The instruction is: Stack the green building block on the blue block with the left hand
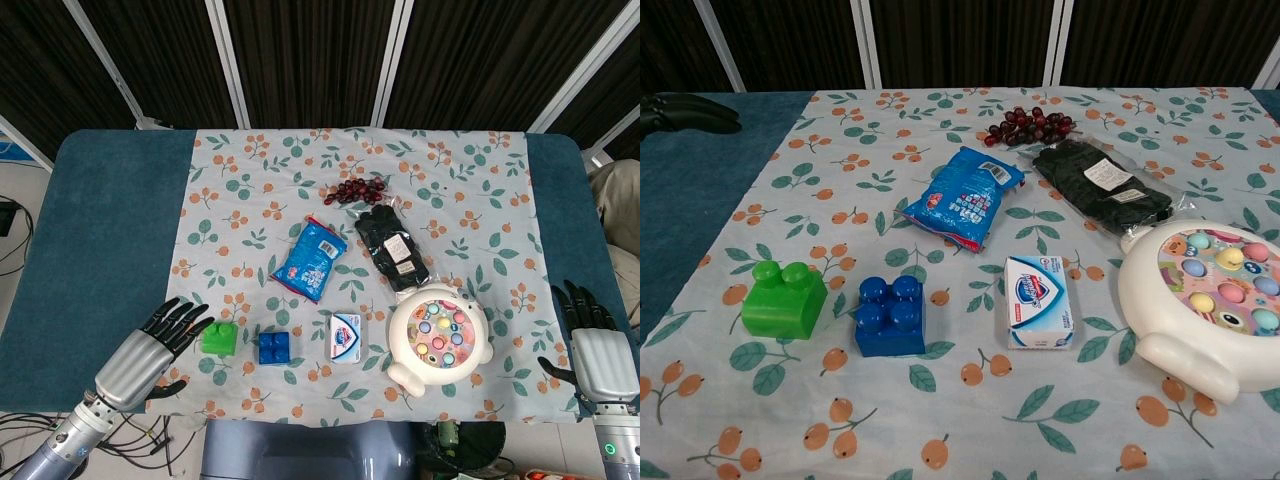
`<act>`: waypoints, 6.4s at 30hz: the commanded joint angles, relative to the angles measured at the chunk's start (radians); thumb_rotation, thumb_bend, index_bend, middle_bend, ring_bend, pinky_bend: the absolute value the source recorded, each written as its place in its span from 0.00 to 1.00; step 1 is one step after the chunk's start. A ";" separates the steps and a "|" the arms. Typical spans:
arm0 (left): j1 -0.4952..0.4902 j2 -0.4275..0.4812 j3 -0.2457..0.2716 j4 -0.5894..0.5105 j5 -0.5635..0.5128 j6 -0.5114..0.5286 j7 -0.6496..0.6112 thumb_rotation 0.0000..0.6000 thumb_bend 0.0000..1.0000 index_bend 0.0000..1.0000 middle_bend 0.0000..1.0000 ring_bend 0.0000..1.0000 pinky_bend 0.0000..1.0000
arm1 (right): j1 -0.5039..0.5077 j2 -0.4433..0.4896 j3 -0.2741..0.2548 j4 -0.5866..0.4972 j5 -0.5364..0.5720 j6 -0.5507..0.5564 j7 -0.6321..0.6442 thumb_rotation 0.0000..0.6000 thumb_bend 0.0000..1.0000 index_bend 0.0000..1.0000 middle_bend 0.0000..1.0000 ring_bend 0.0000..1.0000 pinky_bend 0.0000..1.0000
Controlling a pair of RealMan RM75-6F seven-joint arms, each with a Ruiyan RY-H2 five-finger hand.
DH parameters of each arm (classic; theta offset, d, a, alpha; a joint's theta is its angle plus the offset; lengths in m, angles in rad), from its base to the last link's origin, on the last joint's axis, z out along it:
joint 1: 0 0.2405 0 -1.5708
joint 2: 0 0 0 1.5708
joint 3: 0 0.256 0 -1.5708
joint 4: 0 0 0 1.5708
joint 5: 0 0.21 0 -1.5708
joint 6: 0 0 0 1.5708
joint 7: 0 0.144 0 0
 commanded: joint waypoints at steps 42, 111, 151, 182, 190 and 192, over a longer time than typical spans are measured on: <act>-0.107 -0.049 -0.123 0.016 -0.369 -0.208 0.240 1.00 0.00 0.01 0.00 0.00 0.11 | 0.000 0.002 0.004 0.000 0.010 -0.006 0.016 1.00 0.06 0.00 0.00 0.00 0.19; -0.260 -0.361 -0.081 0.222 -0.590 -0.232 0.303 1.00 0.41 0.57 0.51 0.44 0.54 | -0.002 0.016 0.006 -0.016 0.034 -0.024 0.052 1.00 0.10 0.00 0.00 0.00 0.19; -0.444 -0.534 -0.238 -0.060 -1.017 0.027 0.752 1.00 0.42 0.58 0.52 0.44 0.55 | -0.001 0.023 0.009 -0.031 0.050 -0.040 0.080 1.00 0.11 0.00 0.00 0.00 0.19; -0.477 -0.604 -0.210 -0.008 -1.079 0.063 0.746 1.00 0.42 0.58 0.53 0.45 0.56 | 0.000 0.024 0.008 -0.037 0.050 -0.043 0.086 1.00 0.11 0.00 0.00 0.00 0.19; -0.475 -0.609 -0.195 0.011 -1.083 0.061 0.737 1.00 0.42 0.58 0.53 0.45 0.56 | 0.000 0.025 0.008 -0.037 0.050 -0.043 0.087 1.00 0.11 0.00 0.00 0.00 0.19; -0.475 -0.608 -0.193 0.010 -1.078 0.061 0.734 1.00 0.42 0.57 0.52 0.45 0.56 | 0.000 0.025 0.008 -0.037 0.050 -0.044 0.087 1.00 0.11 0.00 0.00 0.00 0.19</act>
